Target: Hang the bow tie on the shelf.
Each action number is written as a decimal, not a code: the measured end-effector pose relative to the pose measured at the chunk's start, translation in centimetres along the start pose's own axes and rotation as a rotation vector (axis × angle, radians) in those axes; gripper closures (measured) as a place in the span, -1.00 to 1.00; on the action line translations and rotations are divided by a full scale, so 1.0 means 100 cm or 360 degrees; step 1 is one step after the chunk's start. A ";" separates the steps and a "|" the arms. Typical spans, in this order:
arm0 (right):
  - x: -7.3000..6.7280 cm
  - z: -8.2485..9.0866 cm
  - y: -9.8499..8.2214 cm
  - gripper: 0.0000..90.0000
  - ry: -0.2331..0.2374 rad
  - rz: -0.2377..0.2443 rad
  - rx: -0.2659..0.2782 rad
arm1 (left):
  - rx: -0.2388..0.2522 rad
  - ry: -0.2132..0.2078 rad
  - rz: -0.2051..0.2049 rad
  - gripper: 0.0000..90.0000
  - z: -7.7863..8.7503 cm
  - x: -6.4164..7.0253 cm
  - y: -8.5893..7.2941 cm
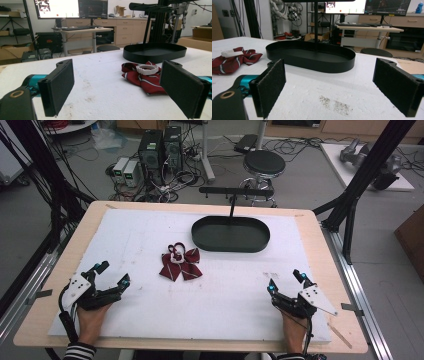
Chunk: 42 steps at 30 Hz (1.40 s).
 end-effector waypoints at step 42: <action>0.001 0.001 0.000 -0.77 -0.0004 -0.0009 0.0008 | -0.0211 -0.0300 -0.0145 -0.70 -0.059 0.009 0.048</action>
Point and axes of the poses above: each handheld gripper's, and its own axes: z roughly backward along the jaws, y roughly out of its top, x roughly to its right, the point moved 6 cm from there along -z, roughly forward along the jaws, and after that the axes turned 11 degrees about x, right-handed, at the moved point
